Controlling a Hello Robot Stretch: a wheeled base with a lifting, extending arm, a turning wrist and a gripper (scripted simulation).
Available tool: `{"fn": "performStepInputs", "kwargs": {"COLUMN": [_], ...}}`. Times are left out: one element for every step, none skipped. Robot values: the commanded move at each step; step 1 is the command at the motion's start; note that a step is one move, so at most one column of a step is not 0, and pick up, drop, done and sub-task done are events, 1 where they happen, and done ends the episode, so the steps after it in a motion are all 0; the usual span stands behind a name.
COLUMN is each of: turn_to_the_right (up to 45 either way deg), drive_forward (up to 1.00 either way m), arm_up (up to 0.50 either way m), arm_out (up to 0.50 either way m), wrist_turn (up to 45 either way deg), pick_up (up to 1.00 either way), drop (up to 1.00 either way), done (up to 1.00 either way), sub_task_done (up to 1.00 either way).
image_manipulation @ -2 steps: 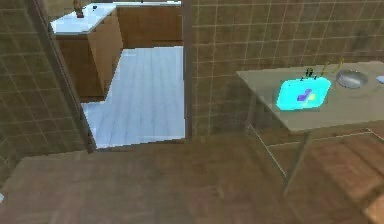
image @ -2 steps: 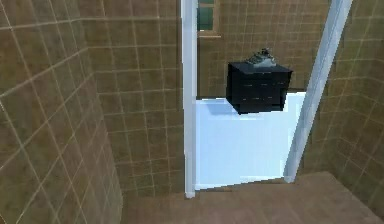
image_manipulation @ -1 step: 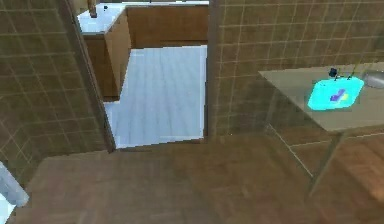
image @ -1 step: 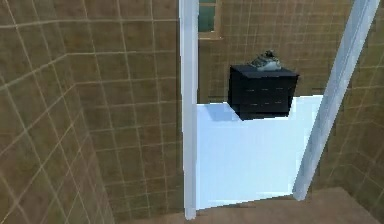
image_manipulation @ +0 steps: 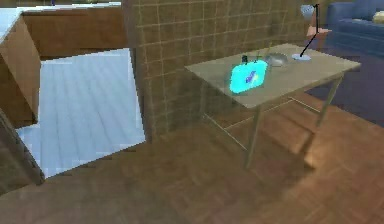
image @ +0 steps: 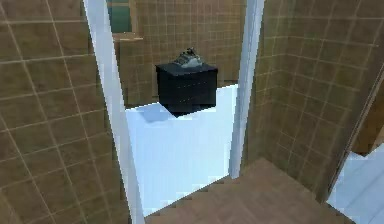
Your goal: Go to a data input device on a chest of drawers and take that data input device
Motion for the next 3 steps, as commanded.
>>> {"fn": "performStepInputs", "kwargs": {"turn_to_the_right": [0.0, 27.0, 0.0], "drive_forward": [1.00, 0.00, 0.05], "arm_up": [0.00, 0.00, 0.00], "arm_out": [0.00, 0.00, 0.00], "wrist_turn": [0.0, 0.0, 0.0], "pick_up": [0.00, 0.00, 0.00], "drop": [0.00, 0.00, 0.00], "done": [0.00, 0.00, 0.00], "sub_task_done": [0.00, 0.00, 0.00]}}
